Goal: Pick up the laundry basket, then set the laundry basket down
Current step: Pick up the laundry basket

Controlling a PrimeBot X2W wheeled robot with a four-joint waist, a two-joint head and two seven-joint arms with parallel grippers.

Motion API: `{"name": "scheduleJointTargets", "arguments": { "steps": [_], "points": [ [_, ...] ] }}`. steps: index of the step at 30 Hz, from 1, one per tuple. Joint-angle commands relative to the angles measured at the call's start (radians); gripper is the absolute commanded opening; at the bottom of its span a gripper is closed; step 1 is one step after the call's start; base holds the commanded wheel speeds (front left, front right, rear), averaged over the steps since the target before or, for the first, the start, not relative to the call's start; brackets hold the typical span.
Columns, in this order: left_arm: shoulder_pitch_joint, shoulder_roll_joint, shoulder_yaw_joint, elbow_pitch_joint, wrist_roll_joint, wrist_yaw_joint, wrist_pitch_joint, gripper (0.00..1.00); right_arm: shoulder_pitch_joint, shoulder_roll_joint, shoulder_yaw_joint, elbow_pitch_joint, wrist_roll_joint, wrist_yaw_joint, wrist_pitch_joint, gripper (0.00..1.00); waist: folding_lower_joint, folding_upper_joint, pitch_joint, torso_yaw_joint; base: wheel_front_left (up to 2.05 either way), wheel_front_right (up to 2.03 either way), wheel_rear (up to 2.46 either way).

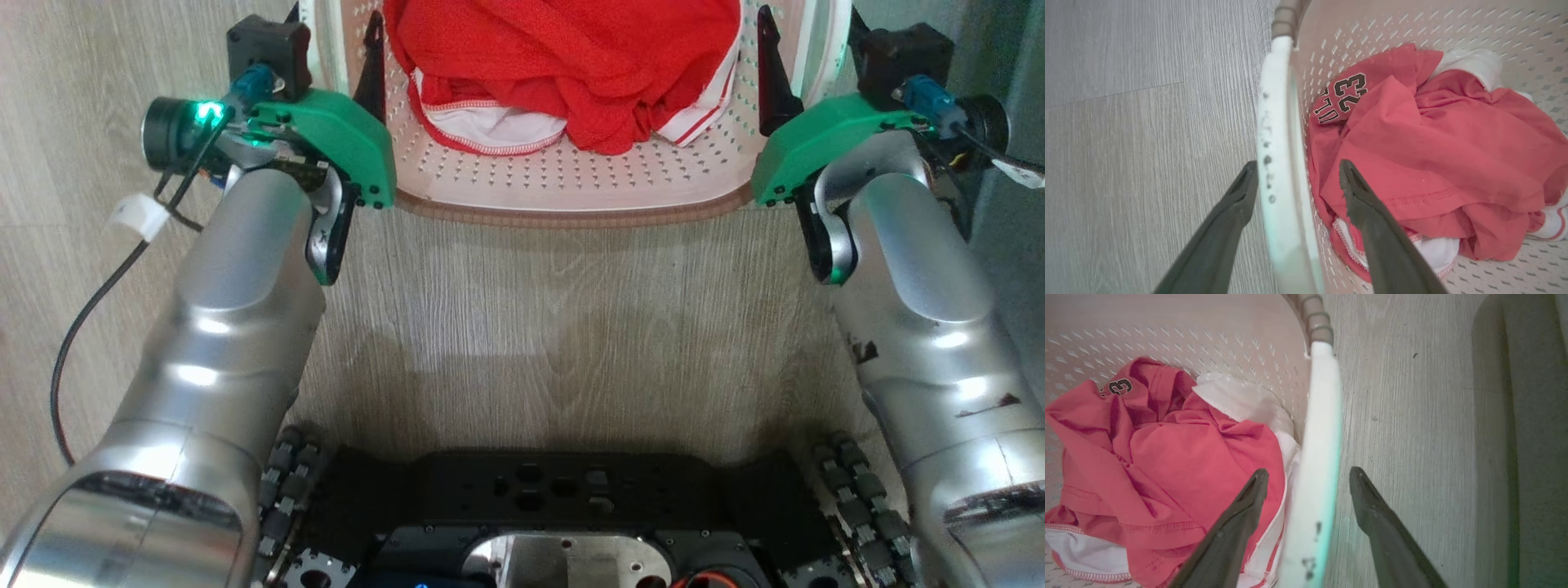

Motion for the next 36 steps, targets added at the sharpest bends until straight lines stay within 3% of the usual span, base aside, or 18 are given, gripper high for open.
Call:
{"name": "scheduleJointTargets", "arguments": {
  "steps": [1, 3, 5, 7, 8, 9, 10, 12, 14, 15, 36],
  "points": [
    [0.018, 0.025, 0.008, -0.004, -0.005, 0.008, -0.005, 1.00, 0.032, 0.018, 0.026, -0.002, 0.009, 0.003, -0.008, 1.00, 0.0000, 0.0000, 0.004, 0.000, 0.00, 0.00, 0.00],
    [0.013, 0.025, 0.002, 0.001, -0.007, 0.006, -0.005, 0.85, 0.025, 0.018, 0.030, 0.006, 0.014, 0.003, -0.008, 0.98, 0.0000, 0.0000, 0.007, -0.001, 0.00, 0.00, 0.00],
    [0.009, 0.025, -0.006, 0.010, -0.008, 0.004, -0.005, 0.54, 0.019, 0.018, 0.034, 0.014, 0.020, 0.003, -0.008, 0.86, 0.0000, 0.0000, 0.008, -0.001, 0.00, 0.00, 0.00],
    [0.005, 0.025, -0.013, 0.015, -0.011, 0.003, -0.005, 0.41, 0.013, 0.018, 0.038, 0.023, 0.026, 0.003, -0.008, 0.72, 0.0000, 0.0000, 0.010, -0.001, 0.00, 0.00, 0.00],
    [0.004, 0.025, -0.018, 0.017, -0.014, 0.003, -0.005, 0.30, 0.009, 0.018, 0.040, 0.027, 0.030, 0.003, -0.008, 0.56, 0.0000, 0.0000, 0.010, -0.001, 0.00, 0.00, 0.00],
    [0.004, 0.025, -0.023, 0.020, -0.016, 0.002, -0.005, 0.09, 0.006, 0.018, 0.043, 0.032, 0.035, 0.003, -0.008, 0.48, 0.0000, 0.0000, 0.010, 0.000, 0.00, 0.00, 0.00],
    [0.003, 0.025, -0.029, 0.022, -0.020, 0.002, -0.005, 0.00, 0.002, 0.018, 0.044, 0.035, 0.040, 0.003, -0.008, 0.44, 0.0000, 0.0000, 0.010, 0.000, 0.00, 0.00, 0.00],
    [0.003, 0.025, -0.034, 0.024, -0.024, 0.003, -0.005, 0.00, -0.001, 0.018, 0.046, 0.039, 0.045, 0.003, -0.008, 0.40, 0.0000, 0.0000, 0.010, 0.001, 0.00, 0.00, 0.00],
    [0.005, 0.025, -0.045, 0.027, -0.035, 0.005, -0.005, 0.00, -0.006, 0.018, 0.050, 0.047, 0.052, 0.003, -0.008, 0.17, 0.0000, 0.0000, 0.008, 0.001, 0.00, 0.00, 0.00],
    [0.007, 0.025, -0.050, 0.028, -0.043, 0.006, -0.005, 0.00, -0.008, 0.018, 0.051, 0.051, 0.054, 0.003, -0.008, 0.00, 0.0000, 0.0000, 0.007, 0.002, 0.00, 0.00, 0.00],
    [0.067, 0.025, -0.122, 0.023, -0.173, 0.044, -0.005, 0.00, -0.003, 0.018, 0.080, 0.150, 0.102, 0.003, -0.008, 0.00, 0.0000, 0.0000, -0.082, 0.003, 0.00, 0.00, 0.00]
  ]
}}
